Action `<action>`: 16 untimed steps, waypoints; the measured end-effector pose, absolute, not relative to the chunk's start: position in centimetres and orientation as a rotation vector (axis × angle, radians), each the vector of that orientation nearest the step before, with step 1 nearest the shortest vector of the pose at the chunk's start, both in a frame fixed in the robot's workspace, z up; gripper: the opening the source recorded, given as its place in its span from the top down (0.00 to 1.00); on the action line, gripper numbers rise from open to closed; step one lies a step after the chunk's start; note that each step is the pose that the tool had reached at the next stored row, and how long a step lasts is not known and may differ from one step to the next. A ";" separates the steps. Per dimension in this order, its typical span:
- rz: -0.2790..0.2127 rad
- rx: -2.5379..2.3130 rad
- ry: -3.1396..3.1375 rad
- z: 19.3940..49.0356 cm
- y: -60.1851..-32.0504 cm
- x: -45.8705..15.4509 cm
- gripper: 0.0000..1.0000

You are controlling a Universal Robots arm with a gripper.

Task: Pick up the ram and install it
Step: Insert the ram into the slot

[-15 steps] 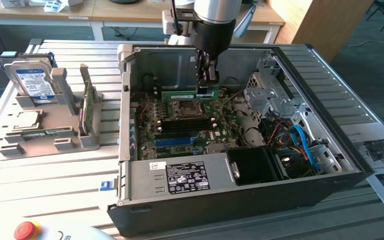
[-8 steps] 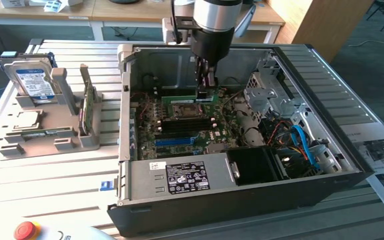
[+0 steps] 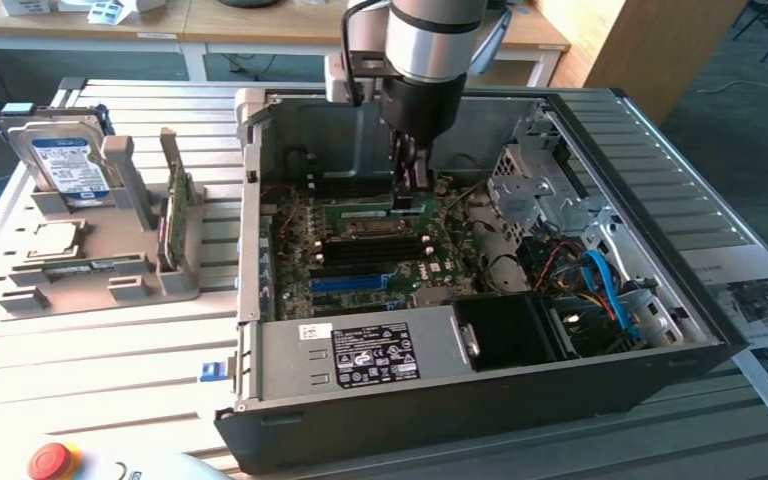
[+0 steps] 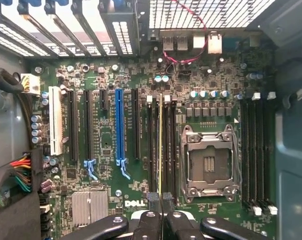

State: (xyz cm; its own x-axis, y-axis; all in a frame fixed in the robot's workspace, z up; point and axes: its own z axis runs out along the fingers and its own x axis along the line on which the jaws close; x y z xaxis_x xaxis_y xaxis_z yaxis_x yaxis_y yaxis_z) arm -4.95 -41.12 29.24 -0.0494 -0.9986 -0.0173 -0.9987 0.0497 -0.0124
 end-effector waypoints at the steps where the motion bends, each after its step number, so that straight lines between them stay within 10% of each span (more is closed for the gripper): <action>1: 0.005 -2.151 2.261 29.1 -41.2 -5.0 0.88; 16: 0.005 -2.151 2.261 24.6 -41.7 -5.0 0.88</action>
